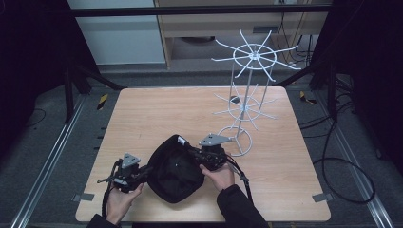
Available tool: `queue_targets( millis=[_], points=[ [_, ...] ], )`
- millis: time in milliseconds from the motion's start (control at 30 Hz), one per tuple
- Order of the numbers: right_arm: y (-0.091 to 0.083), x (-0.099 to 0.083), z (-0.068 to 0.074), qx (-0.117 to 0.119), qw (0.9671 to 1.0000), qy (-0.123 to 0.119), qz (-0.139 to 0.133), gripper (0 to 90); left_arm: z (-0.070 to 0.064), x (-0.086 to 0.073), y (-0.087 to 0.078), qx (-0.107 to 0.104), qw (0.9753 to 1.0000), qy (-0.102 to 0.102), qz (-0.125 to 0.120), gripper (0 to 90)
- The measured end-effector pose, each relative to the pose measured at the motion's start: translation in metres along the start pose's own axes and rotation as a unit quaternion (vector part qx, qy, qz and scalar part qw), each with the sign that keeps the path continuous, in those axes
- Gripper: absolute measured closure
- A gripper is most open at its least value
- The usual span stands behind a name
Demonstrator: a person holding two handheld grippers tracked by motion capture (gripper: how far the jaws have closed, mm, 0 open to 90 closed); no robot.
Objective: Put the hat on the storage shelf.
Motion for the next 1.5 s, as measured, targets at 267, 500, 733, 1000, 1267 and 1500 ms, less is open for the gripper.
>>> queue_targets(
  millis=[267, 500, 733, 1000, 1267, 1500],
  points=[
    [-0.011, 0.026, 0.01, -0.006, 0.9991, -0.034, -0.025, 83.9, 0.003, 0.008, 0.011, 0.003, 0.9999, -0.011, -0.004, 78.6],
    [-0.016, 0.041, 0.02, -0.003, 0.9976, -0.059, -0.038, 83.9, 0.006, 0.021, 0.021, 0.004, 0.9995, -0.024, -0.021, 79.9],
    [-0.021, 0.043, 0.025, 0.002, 0.9963, -0.072, -0.047, 84.0, 0.007, 0.035, 0.033, 0.003, 0.9984, -0.035, -0.045, 80.0],
    [-0.02, 0.035, 0.026, 0.002, 0.9958, -0.078, -0.048, 83.9, 0.008, 0.035, 0.038, -0.003, 0.9985, -0.035, -0.043, 78.0],
    [-0.023, 0.035, 0.02, -0.018, 0.9957, -0.076, -0.049, 84.0, 0.005, 0.035, 0.023, -0.024, 0.9975, -0.035, -0.056, 64.7],
    [-0.025, 0.033, 0.014, -0.033, 0.9958, -0.069, -0.05, 84.0, 0.003, 0.038, -0.014, -0.03, 0.9951, -0.045, -0.082, 58.1]
  ],
)
Point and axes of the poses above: each handheld gripper's, and its own axes: y roughly forward along the jaws, x roughly out of its top, z roughly to its left, the point moved 10 cm from there along y, roughly forward along the jaws, and after that the axes turned 2 degrees about -y, right-handed, at the moved point
